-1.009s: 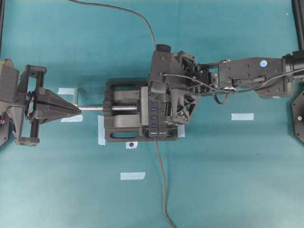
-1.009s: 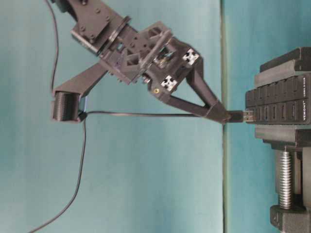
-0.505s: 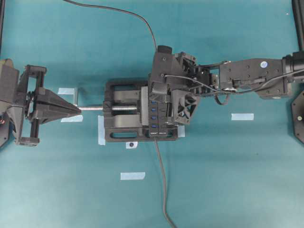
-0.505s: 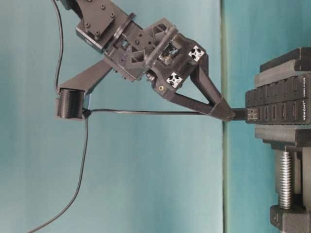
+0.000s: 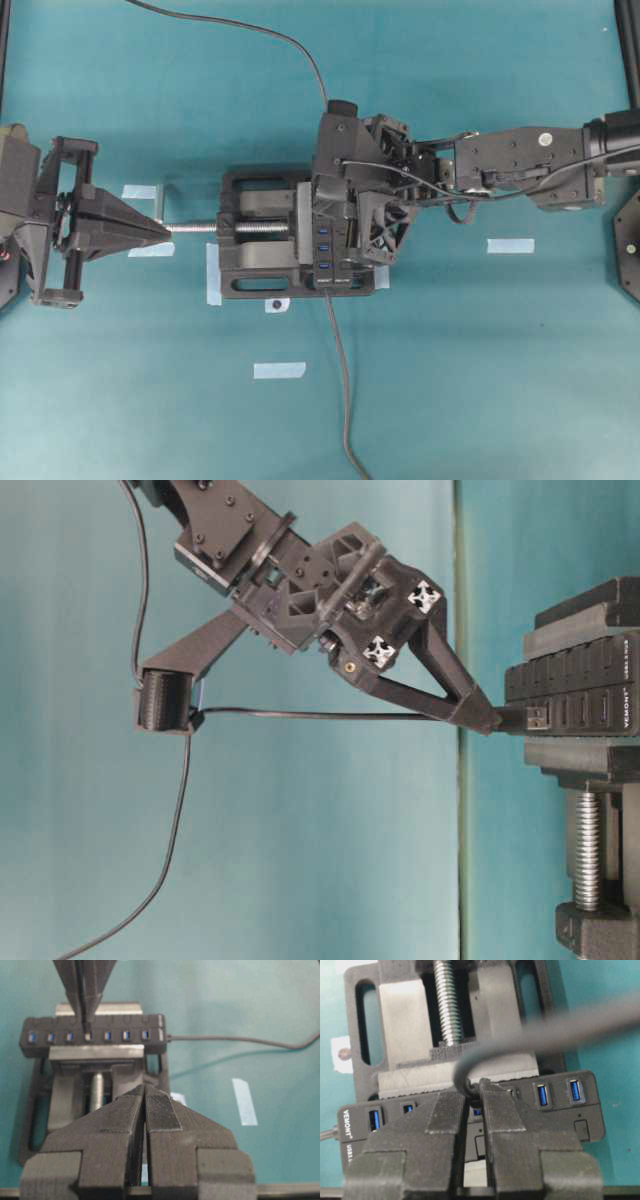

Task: Insert the USB into the center port of the fixed hub
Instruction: 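Move the held plug over and align it with the center port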

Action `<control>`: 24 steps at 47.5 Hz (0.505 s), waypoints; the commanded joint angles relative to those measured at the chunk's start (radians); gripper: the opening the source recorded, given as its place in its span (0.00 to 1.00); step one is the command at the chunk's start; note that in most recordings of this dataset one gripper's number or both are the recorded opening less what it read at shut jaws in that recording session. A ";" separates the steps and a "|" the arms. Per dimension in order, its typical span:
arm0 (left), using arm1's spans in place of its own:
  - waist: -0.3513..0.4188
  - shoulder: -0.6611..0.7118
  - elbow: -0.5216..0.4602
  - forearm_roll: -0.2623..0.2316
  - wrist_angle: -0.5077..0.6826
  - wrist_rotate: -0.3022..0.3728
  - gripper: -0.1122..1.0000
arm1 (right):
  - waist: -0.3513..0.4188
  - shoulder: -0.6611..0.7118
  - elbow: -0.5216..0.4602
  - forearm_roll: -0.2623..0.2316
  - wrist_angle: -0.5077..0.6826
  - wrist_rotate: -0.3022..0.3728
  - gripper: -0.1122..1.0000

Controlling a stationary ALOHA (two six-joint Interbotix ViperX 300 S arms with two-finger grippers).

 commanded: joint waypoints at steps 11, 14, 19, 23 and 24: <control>0.000 -0.002 -0.018 0.000 -0.009 -0.002 0.10 | 0.002 -0.011 -0.006 0.002 0.005 0.009 0.18; -0.002 -0.002 -0.018 0.002 -0.011 -0.002 0.10 | 0.002 -0.011 -0.006 0.002 0.009 0.008 0.18; -0.002 -0.002 -0.018 0.002 -0.011 -0.002 0.10 | 0.003 -0.014 -0.008 0.002 0.026 0.008 0.18; 0.000 -0.002 -0.018 0.002 -0.011 -0.002 0.10 | 0.003 -0.015 -0.012 0.000 0.038 0.006 0.18; -0.002 -0.002 -0.018 0.002 -0.011 -0.002 0.10 | 0.003 -0.017 -0.014 0.000 0.041 0.006 0.18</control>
